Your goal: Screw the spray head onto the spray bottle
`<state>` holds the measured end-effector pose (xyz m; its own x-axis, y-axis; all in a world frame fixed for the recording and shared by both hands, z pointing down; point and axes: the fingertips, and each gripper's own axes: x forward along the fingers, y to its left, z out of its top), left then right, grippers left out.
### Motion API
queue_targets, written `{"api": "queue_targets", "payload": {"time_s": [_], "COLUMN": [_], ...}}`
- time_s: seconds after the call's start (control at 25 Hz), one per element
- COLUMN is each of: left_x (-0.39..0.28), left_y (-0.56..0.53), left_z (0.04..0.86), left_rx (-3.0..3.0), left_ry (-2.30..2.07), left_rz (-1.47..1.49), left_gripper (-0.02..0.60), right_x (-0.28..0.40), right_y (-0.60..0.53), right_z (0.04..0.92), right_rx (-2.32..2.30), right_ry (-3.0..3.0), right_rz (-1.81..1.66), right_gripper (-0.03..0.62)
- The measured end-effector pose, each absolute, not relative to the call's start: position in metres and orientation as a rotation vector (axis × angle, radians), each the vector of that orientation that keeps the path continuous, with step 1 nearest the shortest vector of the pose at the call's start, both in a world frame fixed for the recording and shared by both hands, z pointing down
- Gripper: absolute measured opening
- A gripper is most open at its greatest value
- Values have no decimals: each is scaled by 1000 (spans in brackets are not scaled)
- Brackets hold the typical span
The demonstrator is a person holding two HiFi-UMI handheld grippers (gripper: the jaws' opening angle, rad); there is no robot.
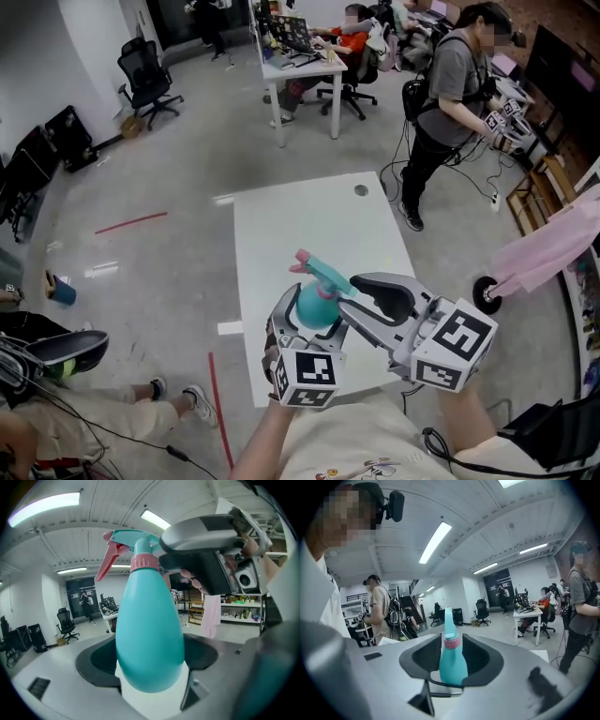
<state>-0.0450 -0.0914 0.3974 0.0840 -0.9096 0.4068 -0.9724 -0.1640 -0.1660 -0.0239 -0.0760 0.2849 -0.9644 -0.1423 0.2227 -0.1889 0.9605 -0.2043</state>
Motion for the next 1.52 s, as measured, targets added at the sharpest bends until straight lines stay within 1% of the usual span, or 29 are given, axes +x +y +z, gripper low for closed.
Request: {"api": "queue_targets", "payload": {"time_s": [0.12, 0.28, 0.44, 0.64, 0.8, 0.92, 1.04, 1.16, 1.2, 1.24, 1.4, 1.52], "left_x": [-48, -54, -47, -49, -35, -21, -9, -4, -4, -4, -5, -7], "left_y": [-91, -86, -86, -97, -105, -109, -110, -114, -115, -114, -114, -115], "left_z": [399, 396, 419, 484, 560, 605, 631, 654, 659, 664, 676, 682], "left_rx": [2194, 2209, 2233, 2195, 2188, 2194, 2202, 2177, 2168, 2164, 2175, 2183], "left_ry": [-1909, -1884, -1885, -2020, -1987, -1883, -1808, -1780, -1774, -1767, -1742, -1756], "left_rz": [549, 438, 480, 488, 525, 516, 521, 578, 587, 595, 622, 597], "left_gripper": [407, 407, 407, 407, 407, 407, 407, 407, 407, 407, 407, 407], "right_x": [-15, -3, 12, 20, 27, 26, 26, 30, 31, 33, 52, 68], "right_y": [-74, -76, -79, -81, -79, -79, -85, -98, -101, -103, -115, -114], "right_z": [277, 288, 302, 328, 366, 396, 426, 479, 500, 521, 604, 647], "right_rx": [252, 349, 426, 458, 466, 503, 596, 670, 682, 700, 842, 897], "right_ry": [-2971, -2968, -2959, -2909, -2860, -2835, -2810, -2699, -2674, -2656, -2519, -2420], "right_rz": [340, 285, 341, 366, 384, 385, 231, 96, 105, 130, 276, 354], "right_gripper": [135, 135, 135, 135, 135, 135, 135, 132, 94, 27, 17, 17]}}
